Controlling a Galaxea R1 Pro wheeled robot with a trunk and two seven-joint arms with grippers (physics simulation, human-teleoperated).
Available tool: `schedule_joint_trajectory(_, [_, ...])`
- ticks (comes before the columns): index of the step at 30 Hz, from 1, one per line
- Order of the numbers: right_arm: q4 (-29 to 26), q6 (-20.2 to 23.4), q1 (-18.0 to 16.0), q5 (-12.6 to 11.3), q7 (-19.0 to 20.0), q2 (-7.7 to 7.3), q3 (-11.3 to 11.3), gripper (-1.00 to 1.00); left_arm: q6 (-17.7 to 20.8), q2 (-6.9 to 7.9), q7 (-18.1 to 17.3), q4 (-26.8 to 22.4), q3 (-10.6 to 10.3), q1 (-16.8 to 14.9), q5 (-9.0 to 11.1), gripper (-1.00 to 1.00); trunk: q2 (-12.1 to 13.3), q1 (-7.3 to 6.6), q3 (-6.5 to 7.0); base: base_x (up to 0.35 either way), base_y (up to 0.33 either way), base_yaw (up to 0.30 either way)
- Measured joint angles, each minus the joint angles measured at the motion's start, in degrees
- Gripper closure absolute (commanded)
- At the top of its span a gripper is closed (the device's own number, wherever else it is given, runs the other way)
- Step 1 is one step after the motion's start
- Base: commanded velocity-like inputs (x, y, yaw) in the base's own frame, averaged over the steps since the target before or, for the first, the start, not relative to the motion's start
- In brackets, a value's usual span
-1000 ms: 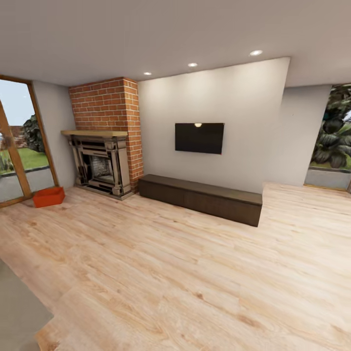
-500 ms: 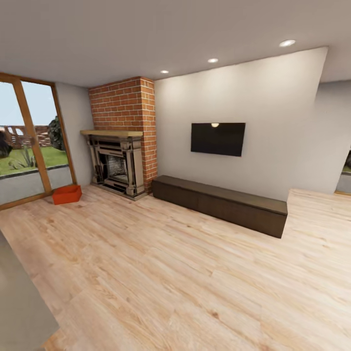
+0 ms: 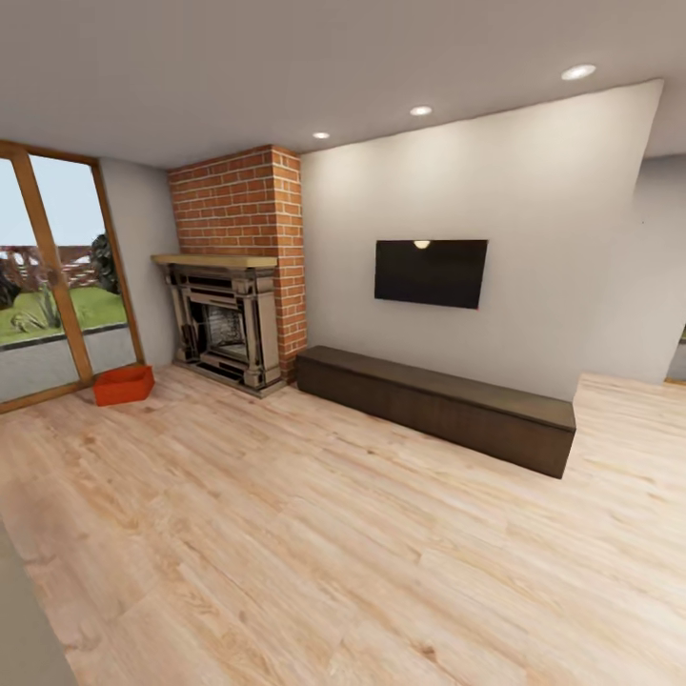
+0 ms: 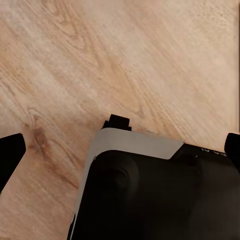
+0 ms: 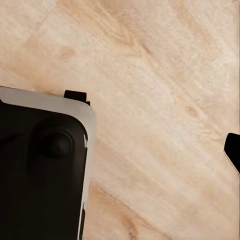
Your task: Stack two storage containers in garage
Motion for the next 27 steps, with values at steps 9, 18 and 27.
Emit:
schedule_joint_trajectory(9, [0.0,0.0,0.0,0.0,0.0,0.05,0.1,-1.00,0.2,0.00,0.0,0.0,0.0,0.0,0.0,-1.00,0.0,0.00,0.00,0.322,0.000,0.000])
schedule_joint_trajectory(18, [0.0,0.0,0.0,0.0,0.1,0.25,0.1,-1.00,0.3,0.00,0.0,0.0,0.0,0.0,0.0,-1.00,0.0,0.00,0.00,0.322,0.000,0.000])
schedule_joint_trajectory(27, [0.0,0.0,0.0,0.0,0.1,0.30,0.0,-1.00,0.2,0.00,0.0,0.0,0.0,0.0,0.0,-1.00,0.0,0.00,0.00,0.322,0.000,0.000])
